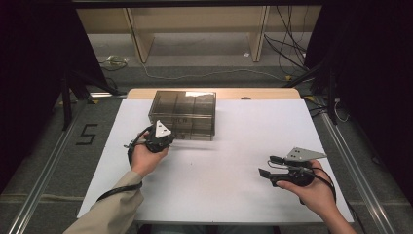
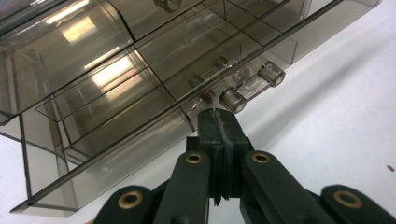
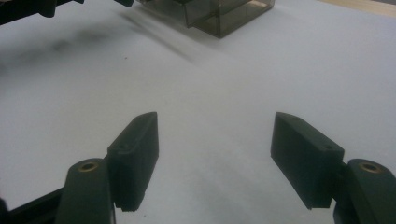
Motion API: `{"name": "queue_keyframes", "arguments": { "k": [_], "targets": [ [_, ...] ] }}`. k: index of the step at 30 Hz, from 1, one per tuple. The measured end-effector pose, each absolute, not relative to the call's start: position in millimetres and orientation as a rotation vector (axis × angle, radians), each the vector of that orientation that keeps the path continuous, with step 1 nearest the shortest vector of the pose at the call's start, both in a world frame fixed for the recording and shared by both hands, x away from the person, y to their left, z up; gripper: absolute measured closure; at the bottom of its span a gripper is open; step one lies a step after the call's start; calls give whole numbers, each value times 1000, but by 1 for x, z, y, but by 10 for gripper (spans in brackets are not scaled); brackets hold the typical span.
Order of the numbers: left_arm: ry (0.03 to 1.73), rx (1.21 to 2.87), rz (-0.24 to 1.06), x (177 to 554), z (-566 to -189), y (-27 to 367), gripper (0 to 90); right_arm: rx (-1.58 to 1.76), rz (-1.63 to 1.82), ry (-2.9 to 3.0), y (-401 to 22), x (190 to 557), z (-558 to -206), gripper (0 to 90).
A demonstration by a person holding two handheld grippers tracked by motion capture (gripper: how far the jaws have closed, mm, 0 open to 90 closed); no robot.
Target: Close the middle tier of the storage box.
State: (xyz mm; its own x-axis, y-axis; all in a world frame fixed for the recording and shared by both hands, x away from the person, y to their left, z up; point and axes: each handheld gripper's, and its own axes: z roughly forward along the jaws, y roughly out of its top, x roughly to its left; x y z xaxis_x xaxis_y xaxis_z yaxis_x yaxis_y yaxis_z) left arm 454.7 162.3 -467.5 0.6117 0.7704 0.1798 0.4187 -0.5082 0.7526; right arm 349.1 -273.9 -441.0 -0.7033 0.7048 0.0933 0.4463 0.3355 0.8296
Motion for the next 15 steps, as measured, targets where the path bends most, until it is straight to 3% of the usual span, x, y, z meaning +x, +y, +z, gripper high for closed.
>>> {"name": "queue_keyframes", "arguments": {
  "k": [15],
  "targets": [
    [946, 2141, 675, 460, -468, 160, 895, 1030, 1304, 2319, -274, 349, -441, 329]
  ]
}}
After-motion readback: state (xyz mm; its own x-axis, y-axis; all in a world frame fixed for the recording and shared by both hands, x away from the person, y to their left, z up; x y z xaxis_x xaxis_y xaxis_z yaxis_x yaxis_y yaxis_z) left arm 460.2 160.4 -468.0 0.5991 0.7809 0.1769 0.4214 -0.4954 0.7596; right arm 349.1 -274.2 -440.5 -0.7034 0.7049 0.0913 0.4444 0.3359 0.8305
